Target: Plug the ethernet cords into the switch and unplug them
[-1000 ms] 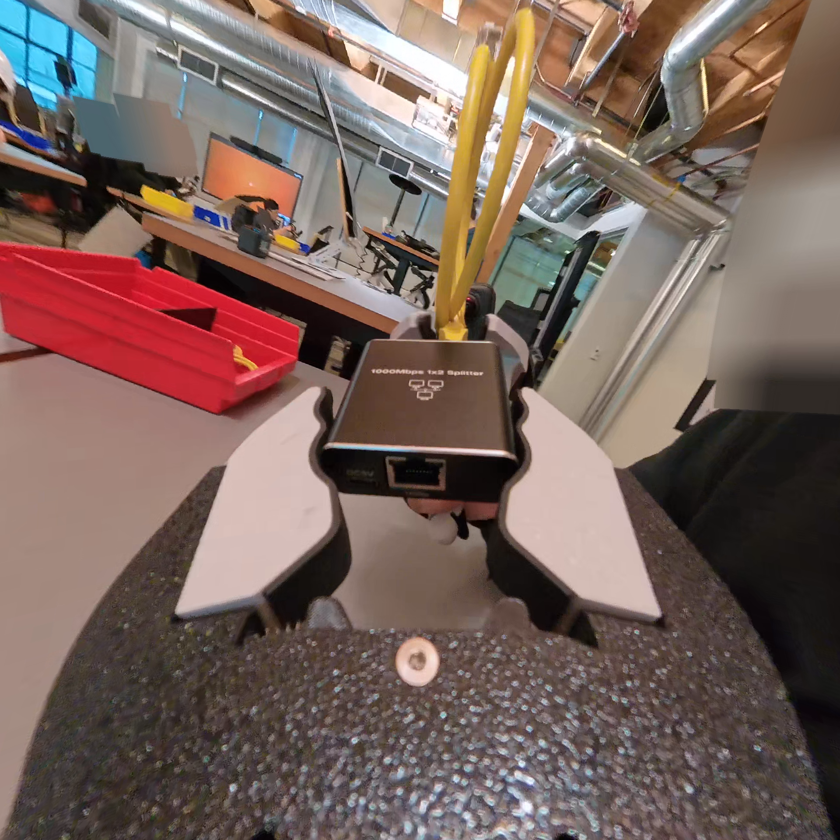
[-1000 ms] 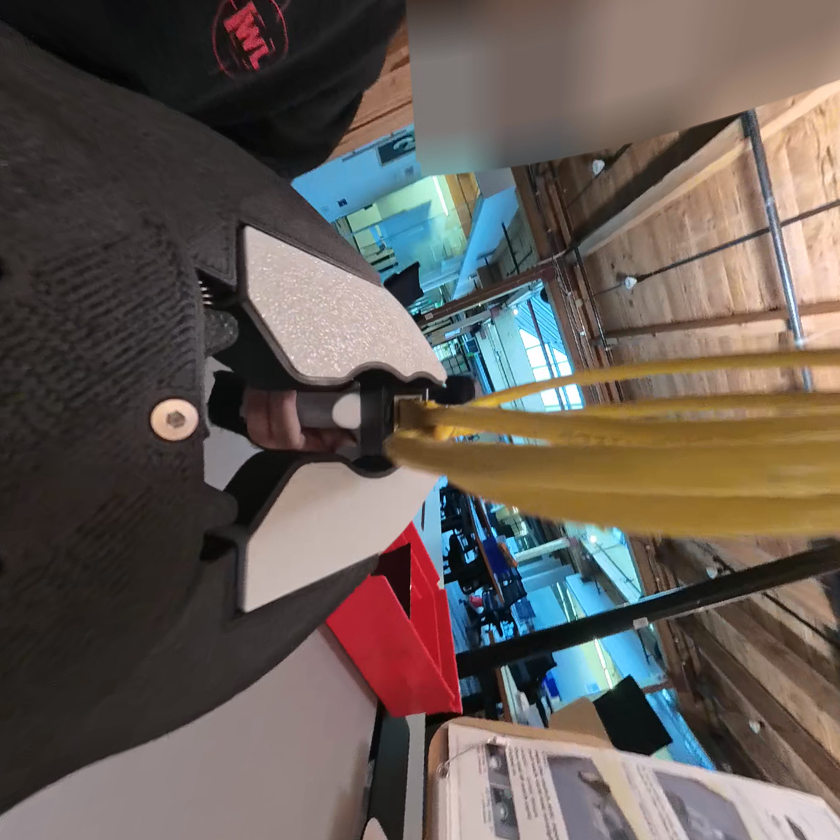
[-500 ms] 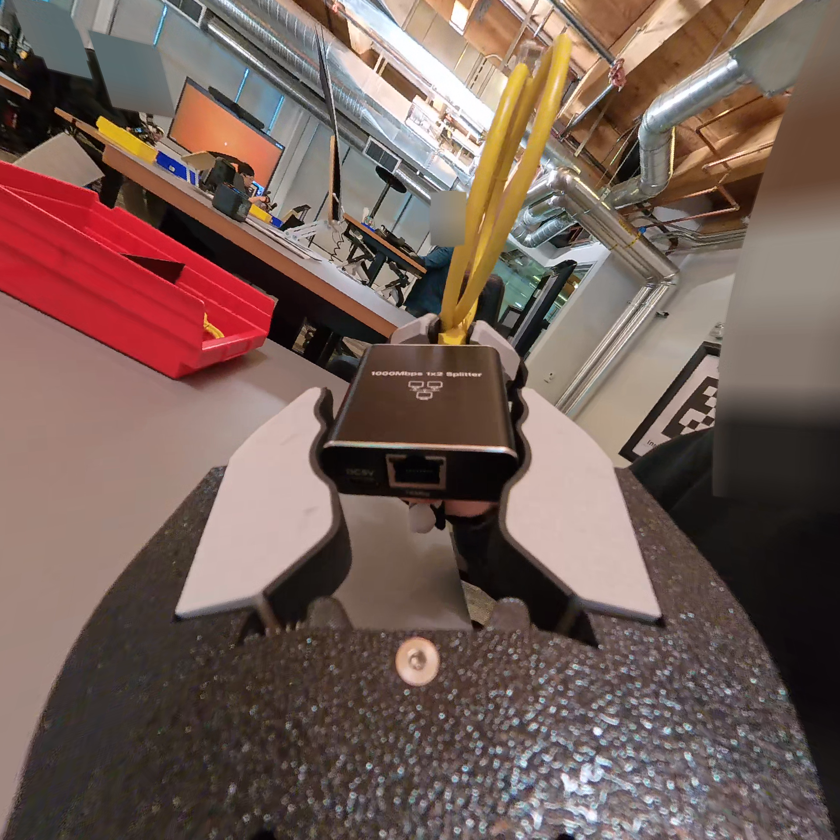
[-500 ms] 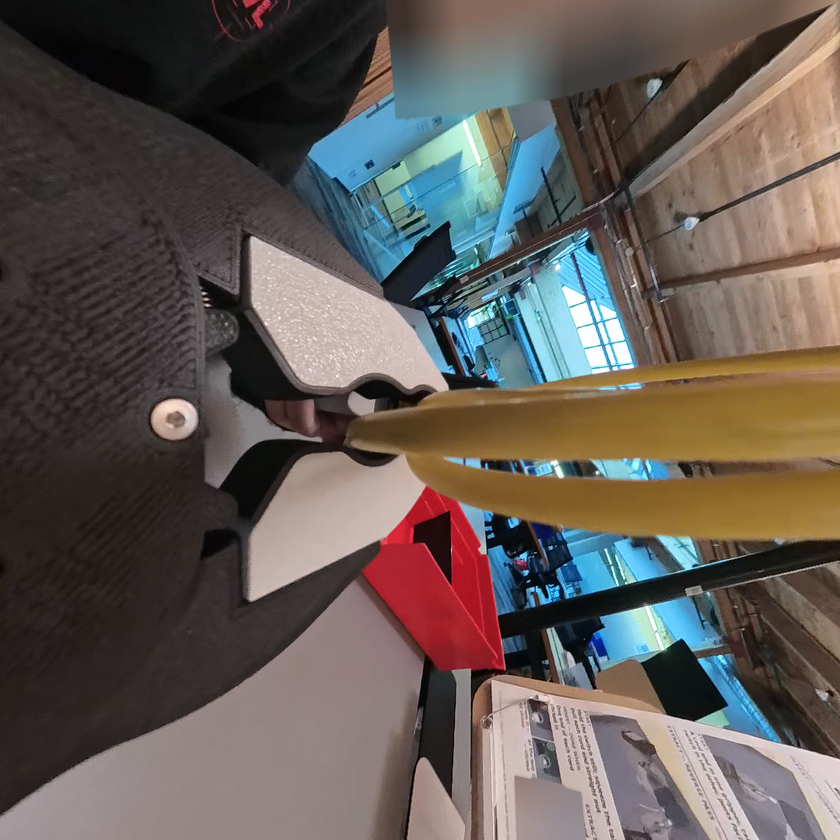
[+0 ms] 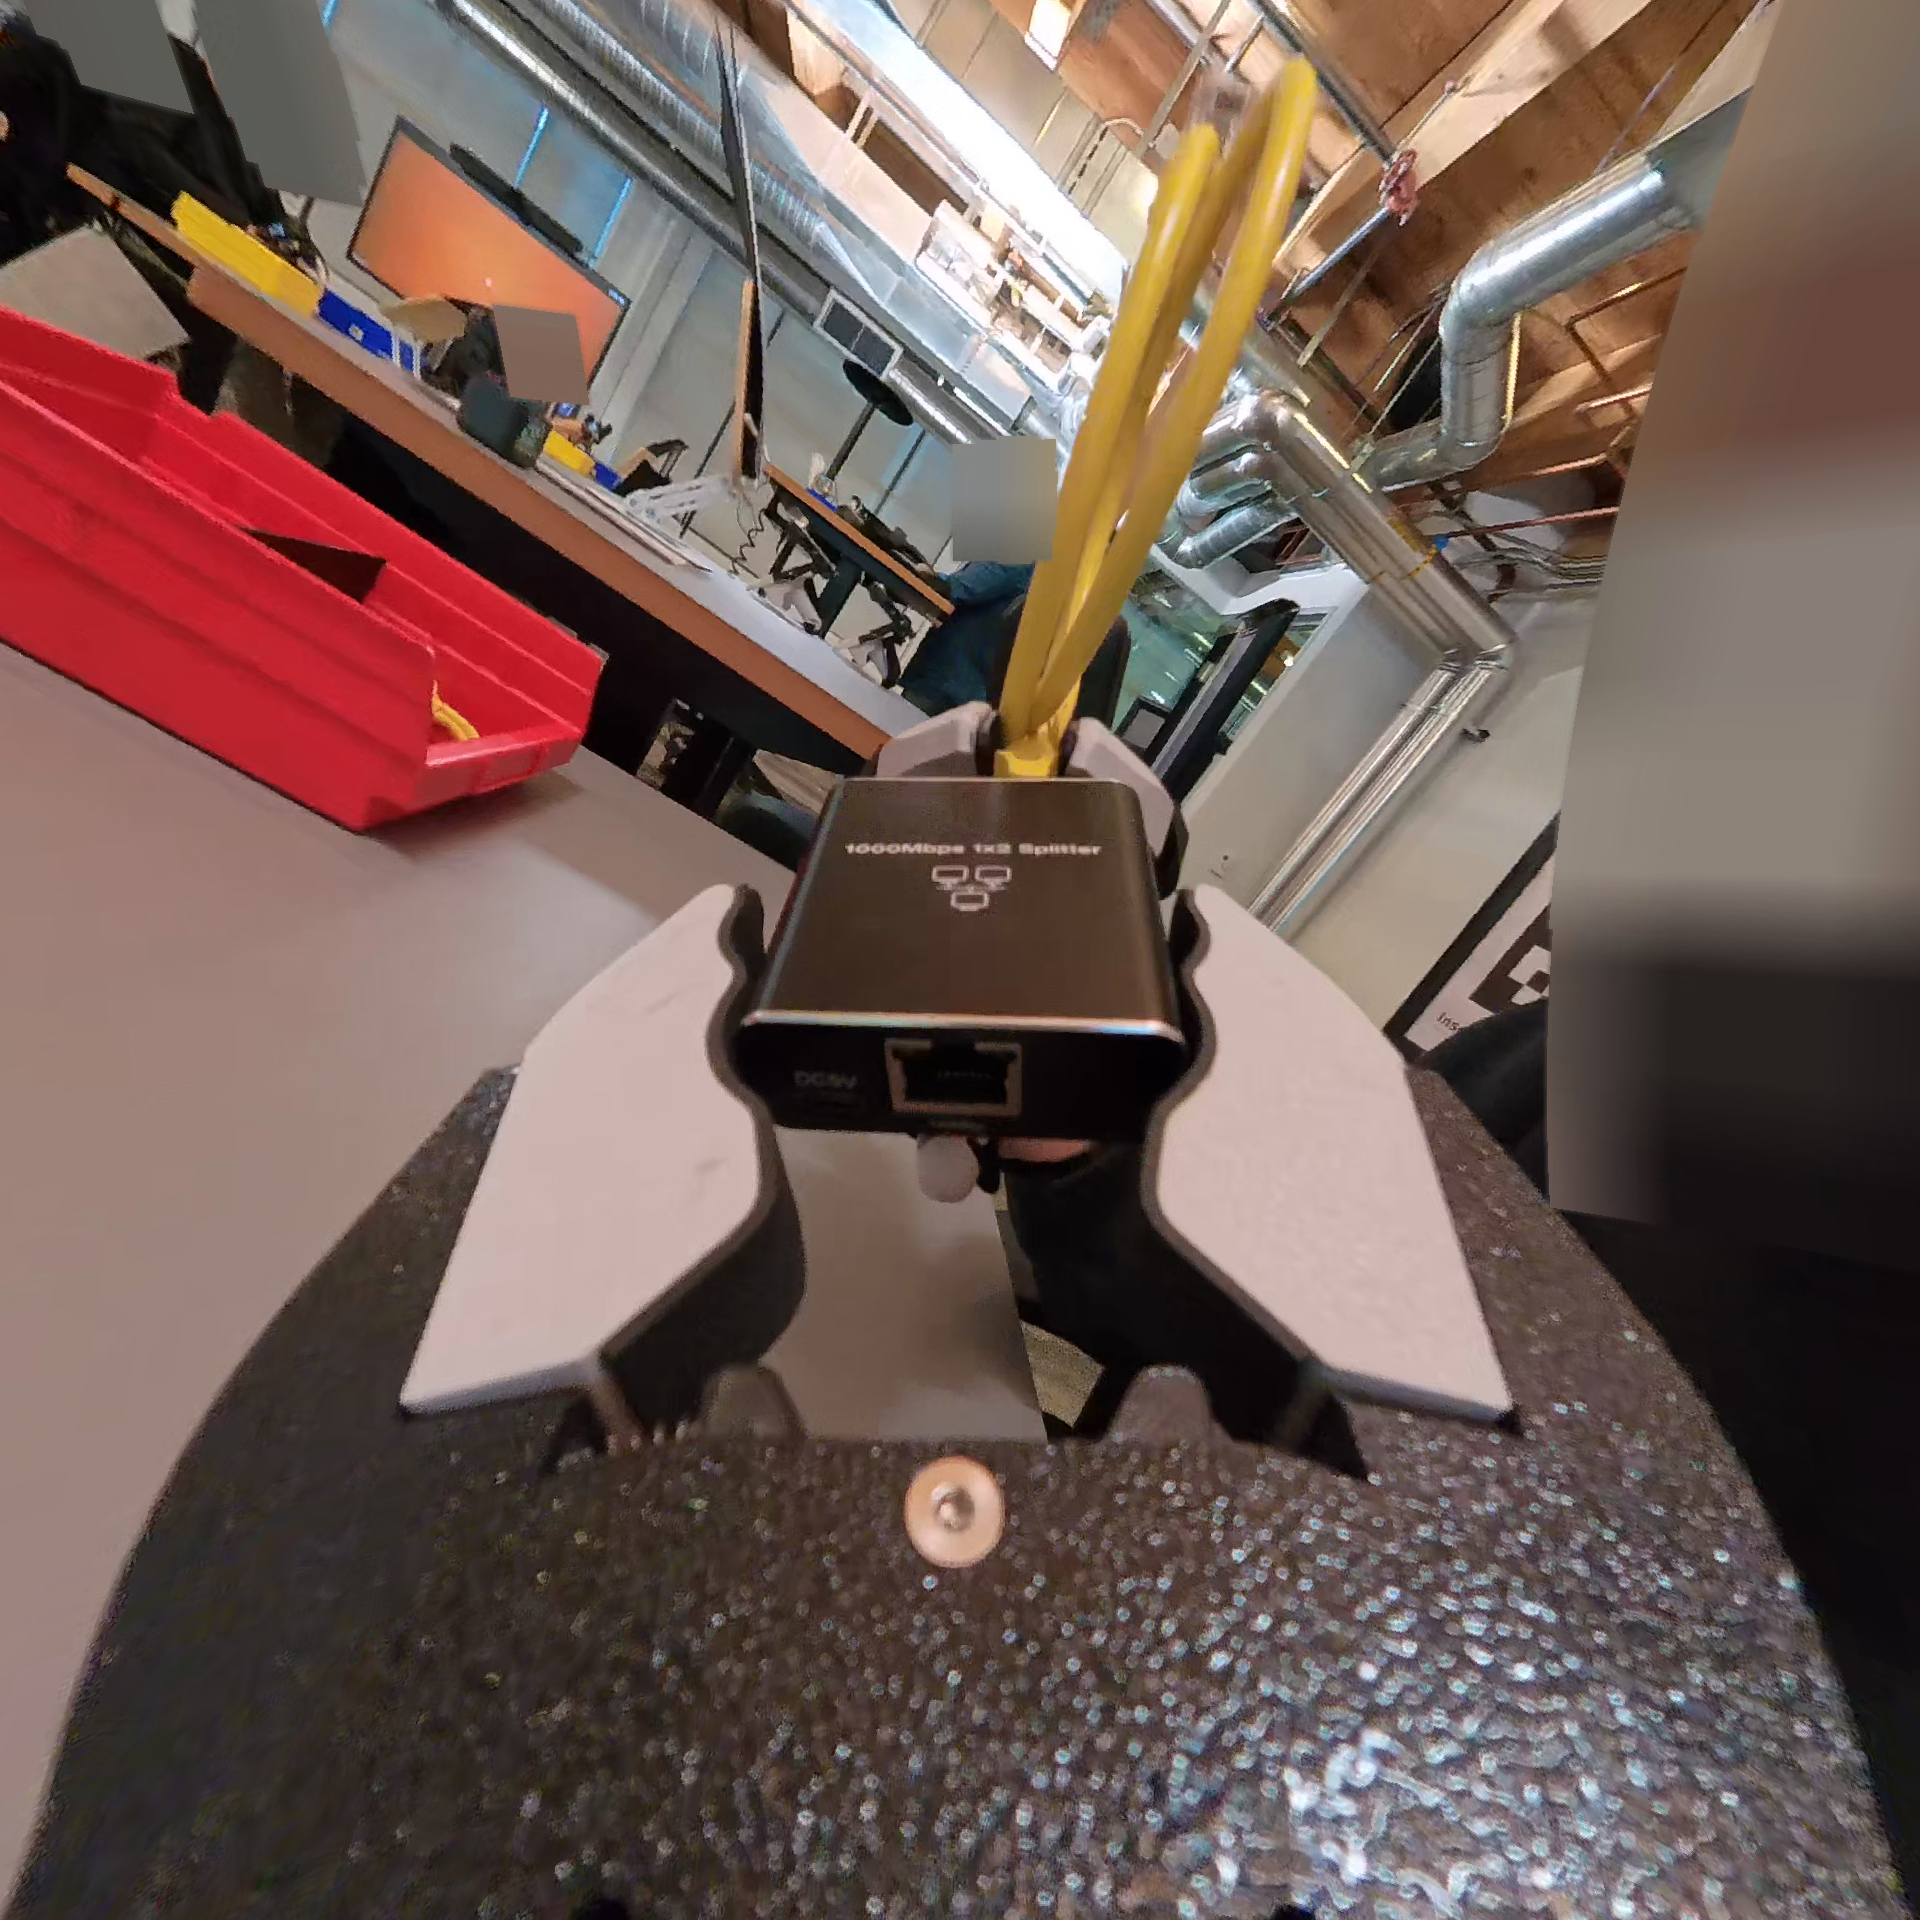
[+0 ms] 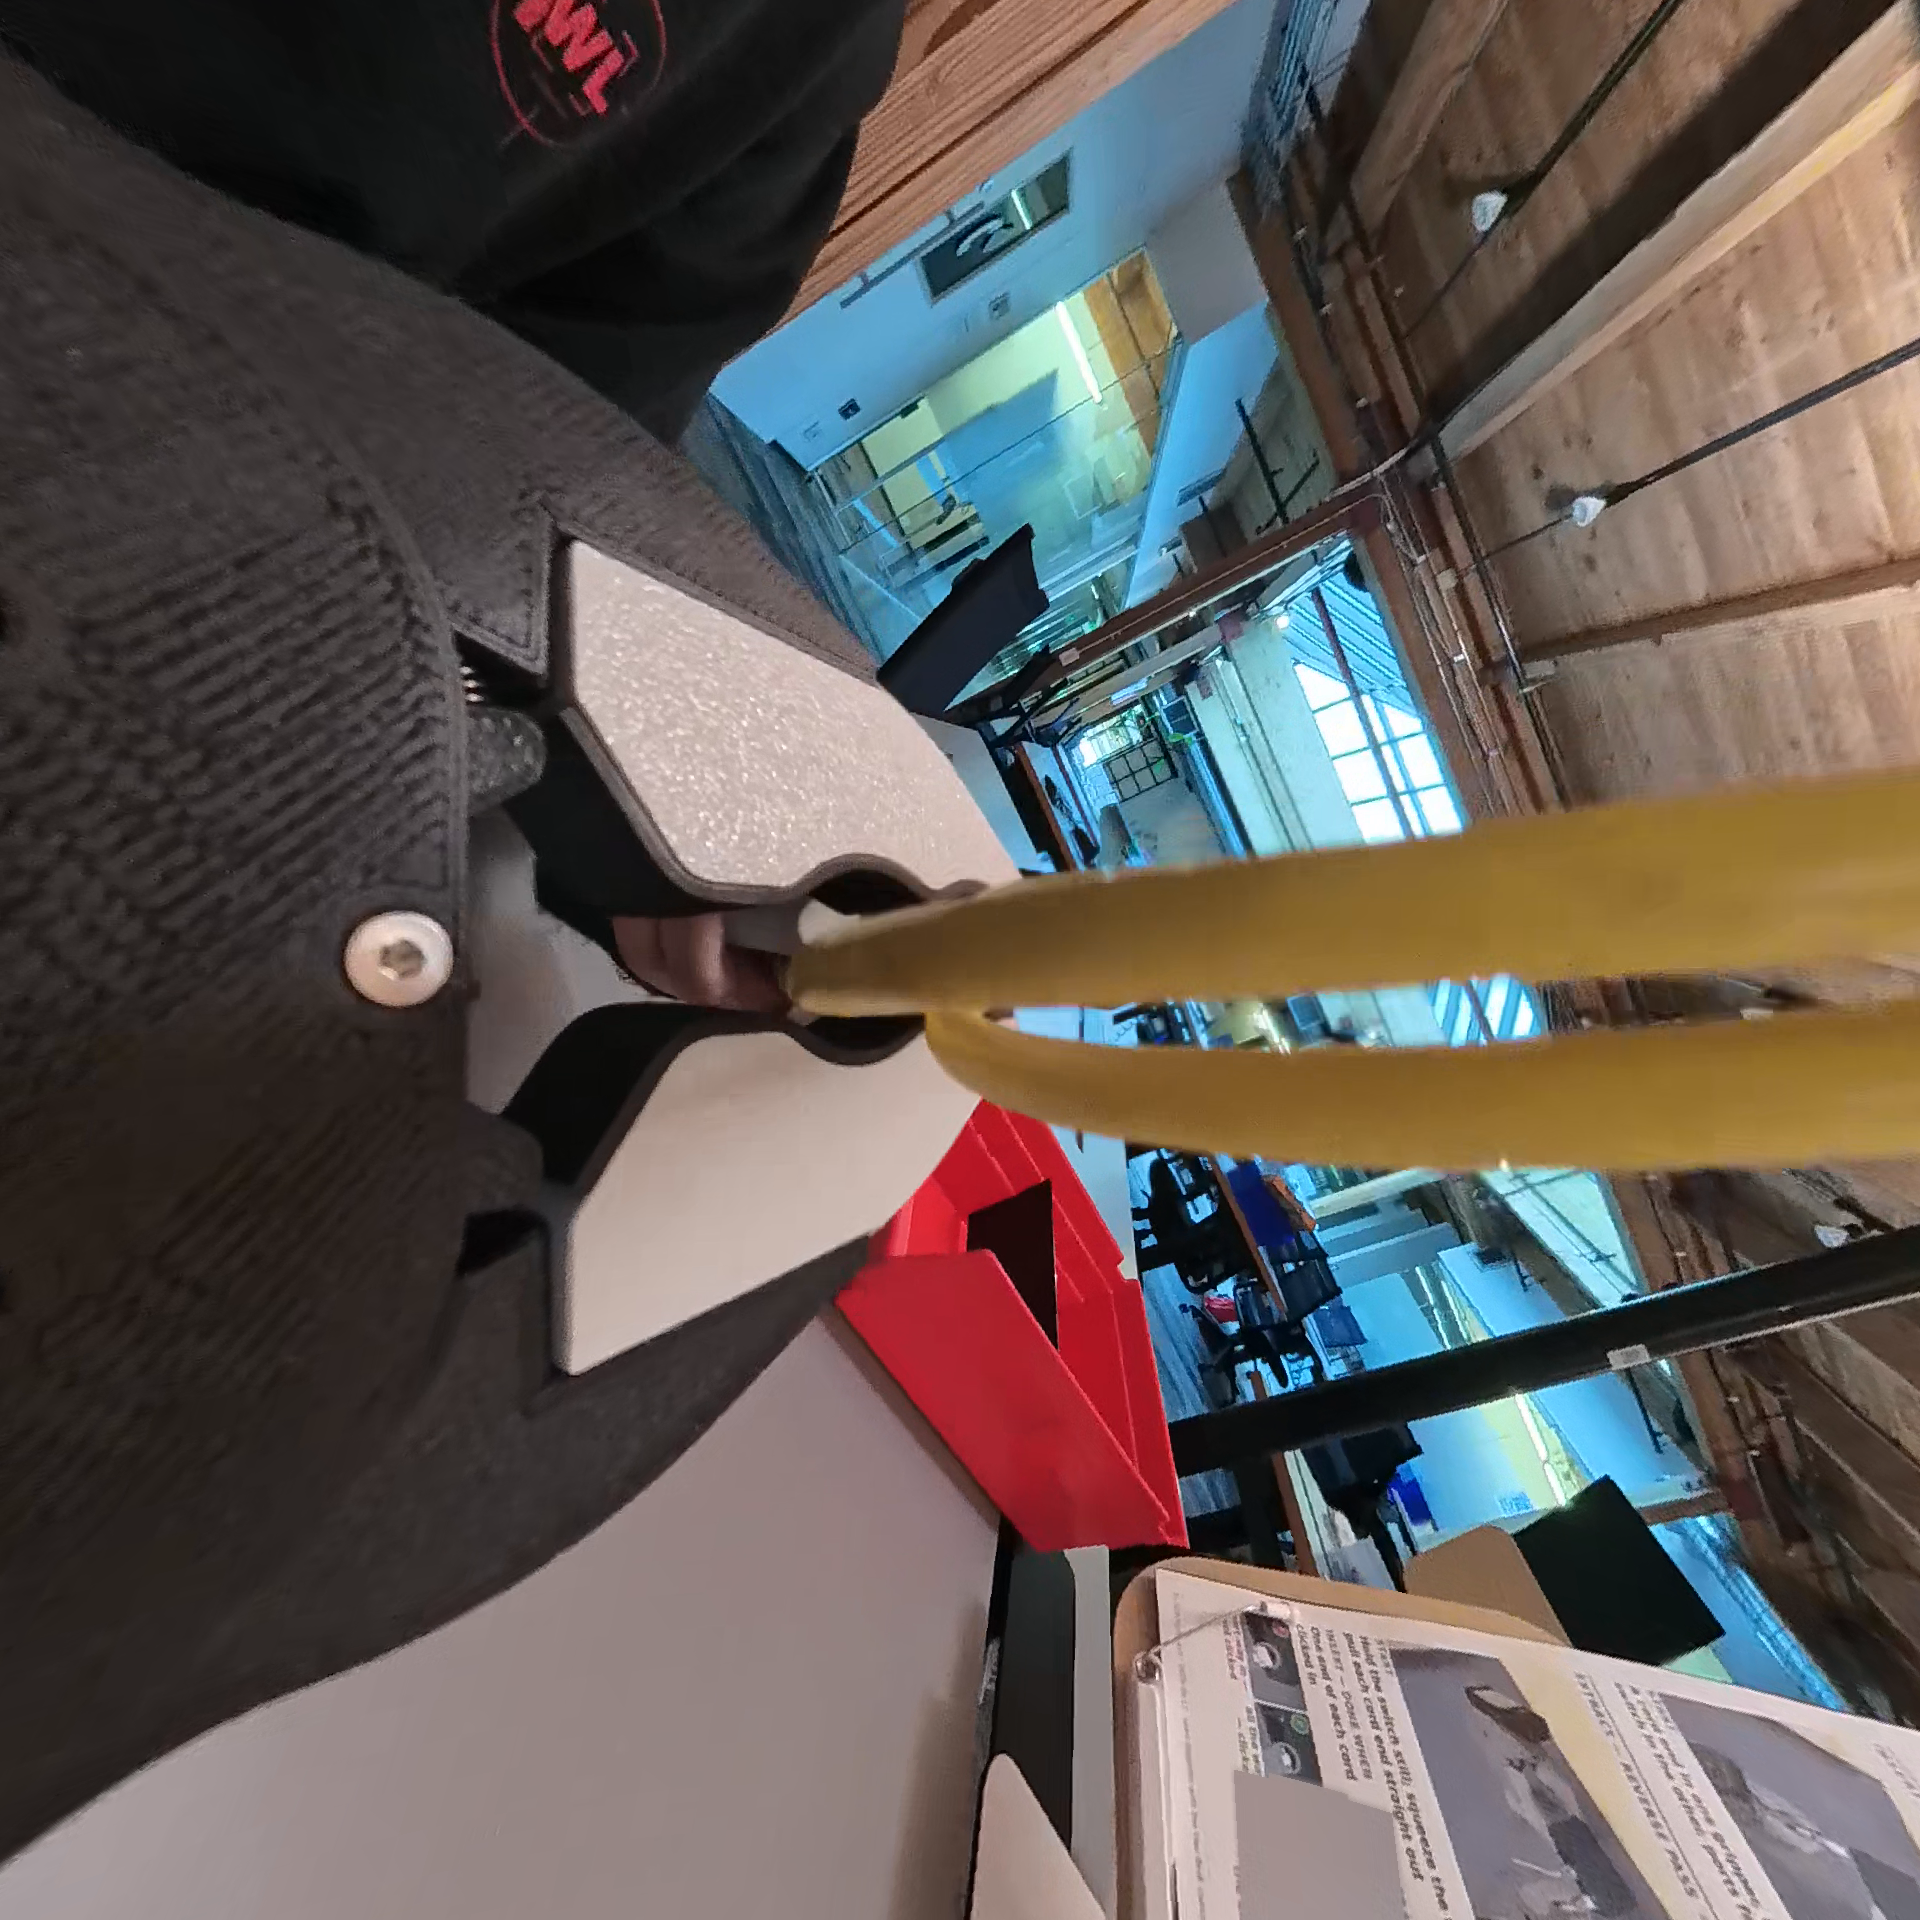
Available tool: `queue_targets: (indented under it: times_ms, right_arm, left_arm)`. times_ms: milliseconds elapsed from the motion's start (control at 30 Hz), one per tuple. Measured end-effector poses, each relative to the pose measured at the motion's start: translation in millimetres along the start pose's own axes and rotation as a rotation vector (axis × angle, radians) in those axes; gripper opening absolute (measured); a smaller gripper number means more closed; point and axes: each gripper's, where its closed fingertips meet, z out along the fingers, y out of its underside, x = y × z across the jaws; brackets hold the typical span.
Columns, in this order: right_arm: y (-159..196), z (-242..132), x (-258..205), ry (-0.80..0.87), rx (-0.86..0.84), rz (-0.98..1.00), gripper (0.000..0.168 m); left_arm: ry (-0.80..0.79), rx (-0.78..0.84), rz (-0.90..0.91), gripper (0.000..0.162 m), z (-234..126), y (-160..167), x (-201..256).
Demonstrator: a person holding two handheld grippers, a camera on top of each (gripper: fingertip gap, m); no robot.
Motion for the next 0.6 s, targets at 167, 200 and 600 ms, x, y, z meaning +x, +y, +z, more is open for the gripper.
queue_targets:
  times_ms: [167,200,600]
  right_arm:
    - [1.4,-0.1,2.5,0.000,0.002,0.051,0.015]
    - [1.6,0.0,2.5,0.006,0.003,0.060,0.015]
    - [-3.4,1.1,-1.2,-0.001,0.024,0.144,0.017]
  left_arm:
    - [0.022,0.022,-0.052,0.075,-0.1,0.0,-2.6]
    - [0.013,0.027,-0.058,0.075,-0.5,-1.3,-3.4]
    - [0.129,0.086,-0.283,0.074,1.7,-3.7,3.2]
